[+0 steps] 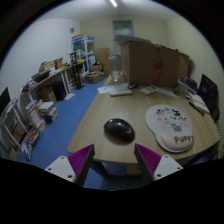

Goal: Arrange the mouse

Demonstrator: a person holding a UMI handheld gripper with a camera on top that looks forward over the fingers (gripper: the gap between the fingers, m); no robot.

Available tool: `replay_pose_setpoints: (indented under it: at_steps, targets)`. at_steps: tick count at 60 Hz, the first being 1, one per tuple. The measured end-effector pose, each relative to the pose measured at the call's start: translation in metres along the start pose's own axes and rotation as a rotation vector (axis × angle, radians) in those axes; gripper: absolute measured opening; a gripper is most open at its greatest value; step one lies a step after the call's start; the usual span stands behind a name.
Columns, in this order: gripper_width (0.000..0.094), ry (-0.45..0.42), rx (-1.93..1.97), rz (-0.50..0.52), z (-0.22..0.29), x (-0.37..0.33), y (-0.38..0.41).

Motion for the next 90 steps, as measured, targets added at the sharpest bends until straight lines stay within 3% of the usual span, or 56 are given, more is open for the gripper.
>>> replay_pose_setpoints:
  at_steps: [7, 15, 17, 18, 37, 46, 49, 58, 61, 68, 74, 83, 90]
  targets:
    - [0.0826, -0.043, -0.014, -0.011, 0.015, 0.029, -0.025]
    - [0.0820, -0.028, -0.060, 0.023, 0.015, 0.055, -0.027]
    - [0.0881, -0.027, -0.071, 0.028, 0.014, 0.061, -0.027]
    - [0.0826, -0.044, -0.072, 0.036, 0.018, 0.063, -0.026]
    - [0.0823, -0.102, -0.058, 0.044, 0.050, 0.107, -0.028]
    - [0.0741, -0.126, -0.033, 0.017, 0.065, 0.125, -0.031]
    - [0.0552, -0.139, -0.015, -0.009, 0.068, 0.129, -0.035]
    - [0.0500, -0.138, 0.016, -0.039, 0.068, 0.130, -0.036]
    - [0.0432, -0.114, 0.023, -0.041, 0.070, 0.130, -0.036]
    - [0.0374, -0.073, 0.034, 0.036, 0.071, 0.116, -0.028]
    - [0.0375, -0.181, -0.019, 0.070, 0.112, 0.073, -0.028]
    - [0.0372, -0.362, -0.002, 0.003, 0.191, 0.024, -0.085]
    - [0.0370, -0.343, 0.005, -0.096, 0.191, 0.037, -0.158]
Point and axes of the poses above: the point between the fingertips, and its own axes, seen from behind it with the camera up: y to the left, z up, x forward, the way the camera looks, the point moved 7 cm from there along -x, backward, against the way the camera looks, and after that the axes turned 14 degrees about x, right-handed, at the moved point
